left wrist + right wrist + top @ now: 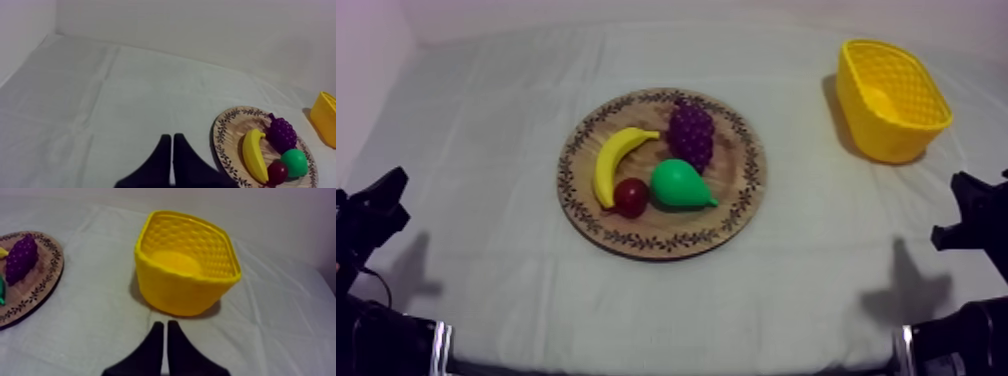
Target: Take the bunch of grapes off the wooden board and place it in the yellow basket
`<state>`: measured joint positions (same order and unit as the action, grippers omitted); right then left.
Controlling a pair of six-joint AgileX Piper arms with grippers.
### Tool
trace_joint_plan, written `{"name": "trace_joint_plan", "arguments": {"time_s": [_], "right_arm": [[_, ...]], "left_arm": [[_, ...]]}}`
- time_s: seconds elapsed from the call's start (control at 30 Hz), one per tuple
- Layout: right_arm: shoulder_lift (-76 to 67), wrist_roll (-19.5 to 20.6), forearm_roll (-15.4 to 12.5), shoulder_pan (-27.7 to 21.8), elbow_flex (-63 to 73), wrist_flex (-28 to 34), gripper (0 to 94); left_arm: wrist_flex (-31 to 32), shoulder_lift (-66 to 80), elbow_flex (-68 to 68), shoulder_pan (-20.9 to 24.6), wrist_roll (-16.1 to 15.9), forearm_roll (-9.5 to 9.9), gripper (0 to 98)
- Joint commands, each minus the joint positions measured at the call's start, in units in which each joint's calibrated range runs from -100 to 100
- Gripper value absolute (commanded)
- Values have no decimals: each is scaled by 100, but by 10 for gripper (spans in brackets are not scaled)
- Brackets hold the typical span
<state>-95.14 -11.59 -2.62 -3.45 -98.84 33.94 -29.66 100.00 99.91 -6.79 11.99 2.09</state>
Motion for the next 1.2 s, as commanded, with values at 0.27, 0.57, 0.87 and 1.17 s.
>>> {"name": "trace_joint_plan", "arguments": {"time_s": [0.27, 0.57, 0.87, 1.17], "right_arm": [[1018, 220, 153, 298, 1110, 37, 2], [2506, 749, 594, 691, 2602, 191, 2], [3839, 1370, 1081, 1322, 3818, 627, 2], [5058, 1994, 1439, 2014, 5208, 1575, 2]], "left_arm": [[0, 0, -2, 2, 0, -1, 1], [0, 0, -2, 2, 0, -1, 1], [0, 0, -2, 2, 0, -1, 1], [0, 0, -2, 2, 0, -1, 1]]}}
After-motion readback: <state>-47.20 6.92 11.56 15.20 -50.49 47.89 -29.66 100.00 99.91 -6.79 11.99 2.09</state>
